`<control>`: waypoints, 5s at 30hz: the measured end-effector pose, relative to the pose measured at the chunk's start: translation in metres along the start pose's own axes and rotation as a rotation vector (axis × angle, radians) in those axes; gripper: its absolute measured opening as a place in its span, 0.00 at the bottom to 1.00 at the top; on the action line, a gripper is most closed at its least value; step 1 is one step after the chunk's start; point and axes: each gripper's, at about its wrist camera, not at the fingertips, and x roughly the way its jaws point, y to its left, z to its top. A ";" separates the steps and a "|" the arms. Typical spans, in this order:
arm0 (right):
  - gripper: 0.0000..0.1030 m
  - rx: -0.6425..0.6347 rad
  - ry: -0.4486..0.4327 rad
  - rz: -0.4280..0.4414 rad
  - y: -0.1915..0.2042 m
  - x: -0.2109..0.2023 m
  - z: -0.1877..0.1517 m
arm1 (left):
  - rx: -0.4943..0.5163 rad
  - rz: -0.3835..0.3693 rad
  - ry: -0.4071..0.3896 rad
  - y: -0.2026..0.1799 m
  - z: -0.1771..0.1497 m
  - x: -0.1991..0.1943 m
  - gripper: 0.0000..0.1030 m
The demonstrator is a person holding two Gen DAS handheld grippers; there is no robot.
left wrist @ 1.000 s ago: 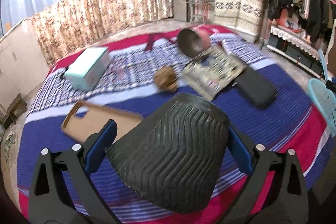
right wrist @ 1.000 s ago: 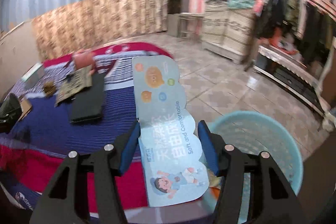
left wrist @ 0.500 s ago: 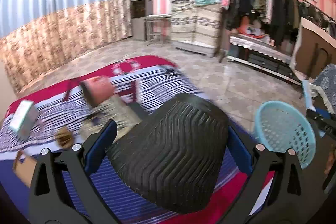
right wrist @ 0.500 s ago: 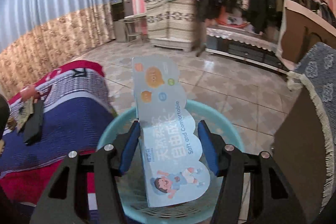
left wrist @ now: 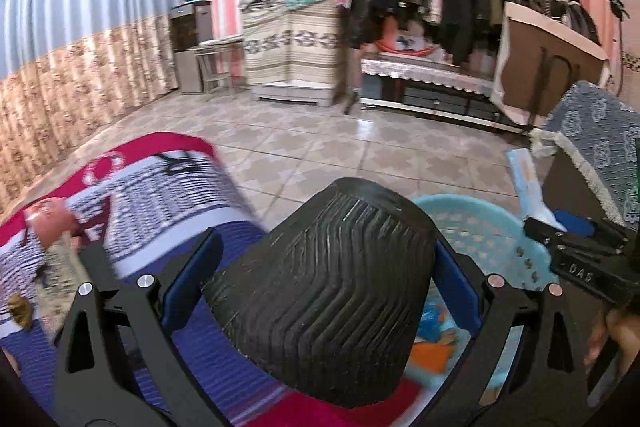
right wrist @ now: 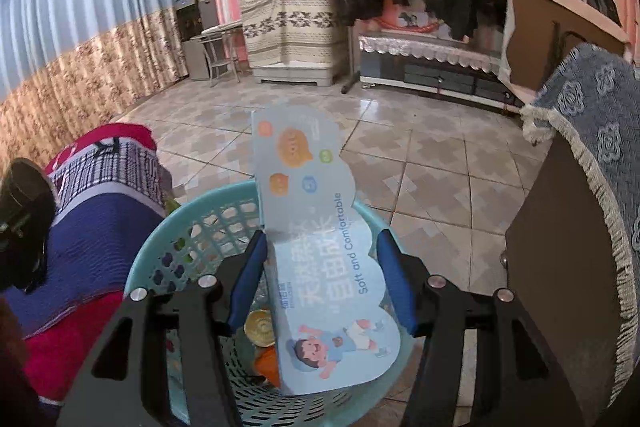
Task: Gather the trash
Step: 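Carry the booklet and black hat over the blue basket and open both tools, then move both tools back over the cluttered bed, then grasp the brown crumpled paper with the left tool while the right tool grasps the patterned pouch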
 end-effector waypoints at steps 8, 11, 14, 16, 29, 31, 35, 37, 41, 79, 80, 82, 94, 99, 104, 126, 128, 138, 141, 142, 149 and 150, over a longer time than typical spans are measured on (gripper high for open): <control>0.55 0.031 0.006 -0.012 -0.008 0.003 -0.003 | 0.060 -0.067 0.022 -0.048 -0.006 0.043 0.93; 0.55 0.052 0.006 -0.017 -0.015 0.003 -0.003 | 0.091 -0.082 0.033 -0.053 -0.008 0.050 0.93; 0.55 0.058 0.010 -0.017 -0.015 0.004 -0.002 | 0.116 -0.073 0.047 -0.055 -0.009 0.052 0.93; 0.55 0.050 0.011 -0.016 -0.014 0.005 -0.003 | 0.100 -0.071 0.044 -0.051 -0.007 0.052 0.95; 0.55 0.011 0.035 0.013 0.017 0.014 -0.002 | 0.041 0.070 -0.009 0.010 -0.001 0.023 0.95; 0.55 -0.004 0.039 0.016 0.025 0.017 -0.003 | 0.031 0.098 -0.011 0.023 -0.002 0.018 0.95; 0.56 -0.013 0.043 0.023 0.035 0.021 -0.001 | -0.016 0.121 -0.005 0.047 -0.007 0.009 0.95; 0.63 -0.013 0.037 0.022 0.039 0.020 0.001 | -0.024 0.133 -0.006 0.054 -0.008 0.006 0.95; 0.80 -0.044 0.009 0.012 0.049 0.013 0.003 | -0.049 0.148 -0.016 0.069 -0.011 -0.007 0.95; 0.95 -0.274 -0.105 0.281 0.213 -0.045 -0.020 | -0.238 0.504 0.003 0.247 -0.119 -0.148 0.95; 0.95 -0.279 -0.106 0.287 0.217 -0.046 -0.021 | -0.238 0.516 0.012 0.252 -0.124 -0.150 0.95; 0.95 -0.293 -0.108 0.301 0.228 -0.048 -0.026 | -0.239 0.538 0.025 0.260 -0.132 -0.155 0.95; 0.96 -0.339 -0.111 0.352 0.287 -0.063 -0.049 | -0.295 0.578 0.018 0.298 -0.164 -0.191 0.95; 0.95 -0.372 -0.115 0.361 0.304 -0.070 -0.055 | -0.329 0.552 0.041 0.309 -0.170 -0.197 0.95; 0.95 -0.437 -0.102 0.364 0.325 -0.073 -0.063 | -0.354 0.565 0.016 0.318 -0.175 -0.208 0.95; 0.95 -0.413 0.029 0.307 0.345 -0.025 -0.072 | -0.421 0.439 0.085 0.344 -0.127 -0.130 0.95; 0.95 -0.392 0.030 0.305 0.341 -0.022 -0.068 | -0.425 0.417 0.115 0.345 -0.118 -0.109 0.95; 0.95 -0.354 0.041 0.302 0.338 -0.009 -0.060 | -0.417 0.364 0.228 0.351 -0.119 -0.045 0.48; 0.95 -0.365 0.042 0.312 0.343 -0.008 -0.062 | -0.427 0.363 0.212 0.352 -0.122 -0.051 0.41; 0.95 -0.371 0.043 0.316 0.345 -0.008 -0.063 | -0.419 0.392 0.195 0.350 -0.122 -0.059 0.41; 0.95 -0.427 0.032 0.343 0.355 -0.016 -0.075 | -0.374 0.519 0.103 0.350 -0.152 -0.134 0.41; 0.95 -0.427 0.034 0.350 0.356 -0.017 -0.076 | -0.382 0.536 0.103 0.354 -0.159 -0.141 0.41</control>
